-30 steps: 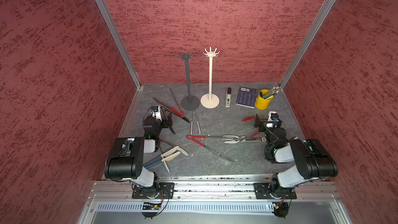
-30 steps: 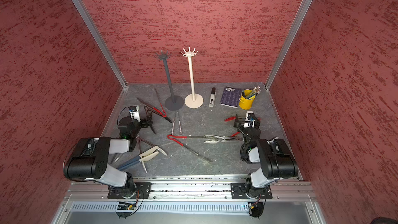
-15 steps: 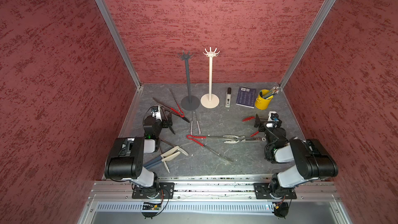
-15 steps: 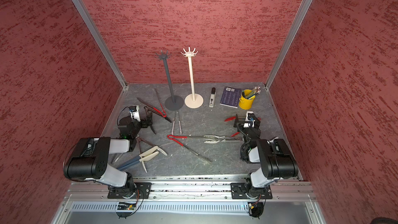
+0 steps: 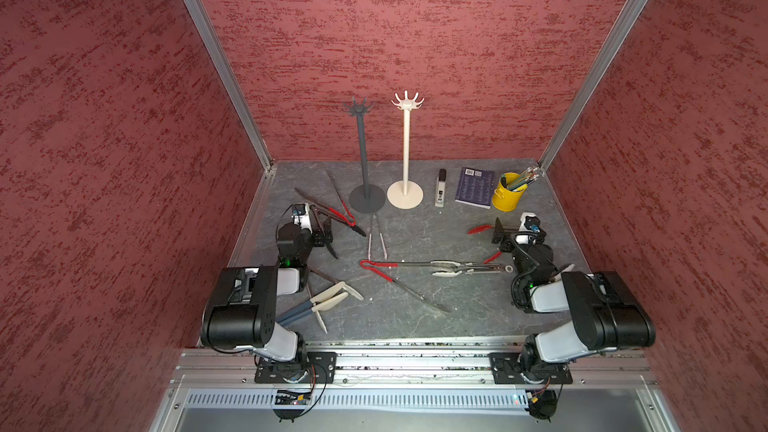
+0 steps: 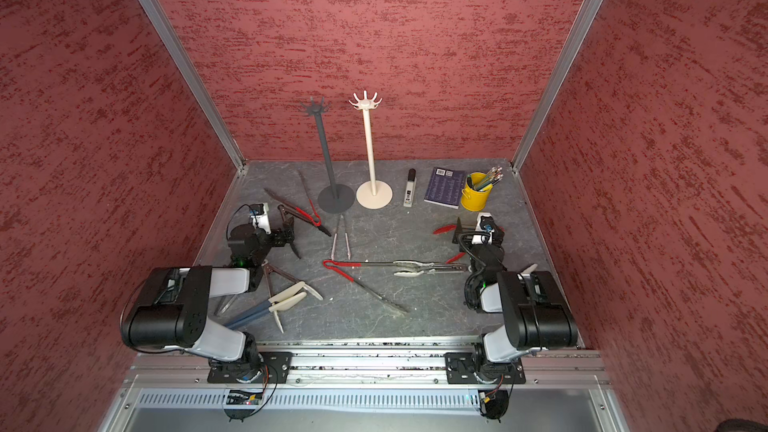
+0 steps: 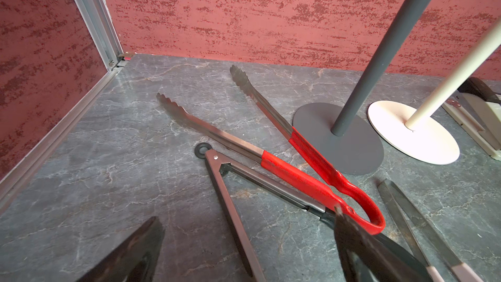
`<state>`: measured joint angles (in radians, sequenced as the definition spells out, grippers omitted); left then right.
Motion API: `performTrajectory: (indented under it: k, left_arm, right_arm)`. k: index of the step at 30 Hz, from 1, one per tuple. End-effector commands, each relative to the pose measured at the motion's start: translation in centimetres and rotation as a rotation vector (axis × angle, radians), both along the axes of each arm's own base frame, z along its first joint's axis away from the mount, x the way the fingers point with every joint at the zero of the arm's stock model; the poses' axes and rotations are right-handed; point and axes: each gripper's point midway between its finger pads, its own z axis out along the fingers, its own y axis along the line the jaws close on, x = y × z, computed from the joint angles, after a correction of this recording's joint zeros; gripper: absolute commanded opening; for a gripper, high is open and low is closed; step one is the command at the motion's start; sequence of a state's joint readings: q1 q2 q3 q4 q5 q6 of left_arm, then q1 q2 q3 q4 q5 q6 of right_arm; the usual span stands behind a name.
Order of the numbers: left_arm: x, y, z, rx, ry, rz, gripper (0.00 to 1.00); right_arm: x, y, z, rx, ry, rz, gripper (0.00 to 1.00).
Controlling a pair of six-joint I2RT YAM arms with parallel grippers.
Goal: Hang food tongs on kitchen utensil racks
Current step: Move the rack to the center of the board.
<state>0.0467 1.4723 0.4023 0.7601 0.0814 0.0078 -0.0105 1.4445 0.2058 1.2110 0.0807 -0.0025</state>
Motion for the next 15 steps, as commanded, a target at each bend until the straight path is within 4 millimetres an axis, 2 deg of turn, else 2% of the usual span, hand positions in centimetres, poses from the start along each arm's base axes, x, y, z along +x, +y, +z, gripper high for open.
performTrajectory:
  k: [1,4,8,11,15]
  left_arm:
    - [0.4,0.4,3.5,0.017,0.001,0.065,1.00]
    - [-0.4,0.0,6.5,-0.066,0.020,0.086,1.00]
    - [-1.4,-2.6,10.7,-0.104,0.007,0.046,1.00]
    - [-1.8,-5.2,12.3,-0.097,0.044,-0.011,1.00]
    - [-2.5,-7.2,13.5,-0.119,0.102,-0.044,1.00]
  right_arm:
    - [0.1,-0.7,2.6,0.038,-0.004,-0.035,1.00]
    - [-1.0,-0.2,4.3,0.084,0.011,-0.010,1.00]
    - [-2.4,0.0,6.3,0.153,0.040,-0.005,1.00]
    - [-3.0,0.7,7.0,0.186,0.087,0.025,1.00]
    - [-3.4,1.0,7.8,0.219,0.130,0.035,1.00]
